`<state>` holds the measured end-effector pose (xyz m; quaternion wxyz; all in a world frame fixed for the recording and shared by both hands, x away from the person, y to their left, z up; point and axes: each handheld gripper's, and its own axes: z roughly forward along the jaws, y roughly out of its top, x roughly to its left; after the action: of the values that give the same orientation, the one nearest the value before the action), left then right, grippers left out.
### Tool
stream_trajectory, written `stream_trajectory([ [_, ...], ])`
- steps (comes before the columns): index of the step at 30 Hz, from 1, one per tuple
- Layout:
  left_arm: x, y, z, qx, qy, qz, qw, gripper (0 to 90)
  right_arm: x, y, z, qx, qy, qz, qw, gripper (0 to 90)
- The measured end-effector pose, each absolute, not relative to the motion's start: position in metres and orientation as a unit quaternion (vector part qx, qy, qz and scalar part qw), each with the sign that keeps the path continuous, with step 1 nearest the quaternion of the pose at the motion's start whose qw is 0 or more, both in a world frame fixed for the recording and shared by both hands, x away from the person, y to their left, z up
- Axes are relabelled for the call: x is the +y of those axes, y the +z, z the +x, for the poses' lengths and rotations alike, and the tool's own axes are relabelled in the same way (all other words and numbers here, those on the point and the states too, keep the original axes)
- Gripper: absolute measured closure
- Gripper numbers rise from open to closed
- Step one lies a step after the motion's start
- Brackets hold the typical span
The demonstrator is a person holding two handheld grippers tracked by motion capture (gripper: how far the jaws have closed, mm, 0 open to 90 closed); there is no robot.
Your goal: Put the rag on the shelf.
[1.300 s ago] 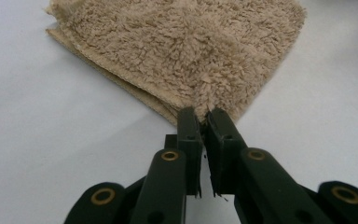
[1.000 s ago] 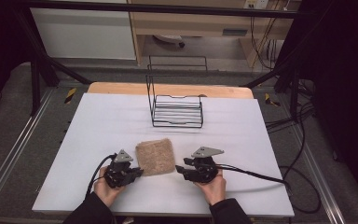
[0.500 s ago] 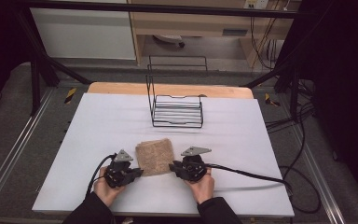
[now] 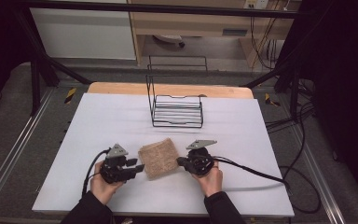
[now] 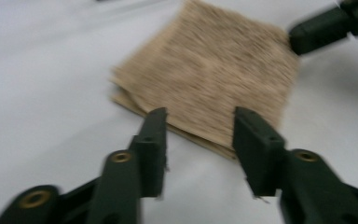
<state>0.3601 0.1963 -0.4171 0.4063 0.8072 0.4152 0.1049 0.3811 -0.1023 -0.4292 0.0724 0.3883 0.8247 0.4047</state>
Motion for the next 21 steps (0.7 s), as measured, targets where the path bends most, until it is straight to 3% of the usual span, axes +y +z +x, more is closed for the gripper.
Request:
stream_trajectory([
  [7,0.198,-0.414,0.41,0.43,0.126,0.803,0.393,40.1,-0.102,-0.438,0.386,0.834,0.384,0.387,0.091,86.5],
  [12,0.182,-0.432,0.43,0.418,0.116,0.827,0.357,38.9,-0.107,-0.441,0.387,0.827,0.391,0.395,0.091,85.8],
  [17,0.179,-0.443,0.435,0.411,0.082,0.836,0.354,49.9,-0.107,-0.44,0.386,0.828,0.39,0.392,0.092,85.6],
  [21,0.18,-0.443,0.435,0.409,0.054,0.838,0.357,66.3,-0.108,-0.439,0.387,0.829,0.39,0.392,0.089,86.1],
])
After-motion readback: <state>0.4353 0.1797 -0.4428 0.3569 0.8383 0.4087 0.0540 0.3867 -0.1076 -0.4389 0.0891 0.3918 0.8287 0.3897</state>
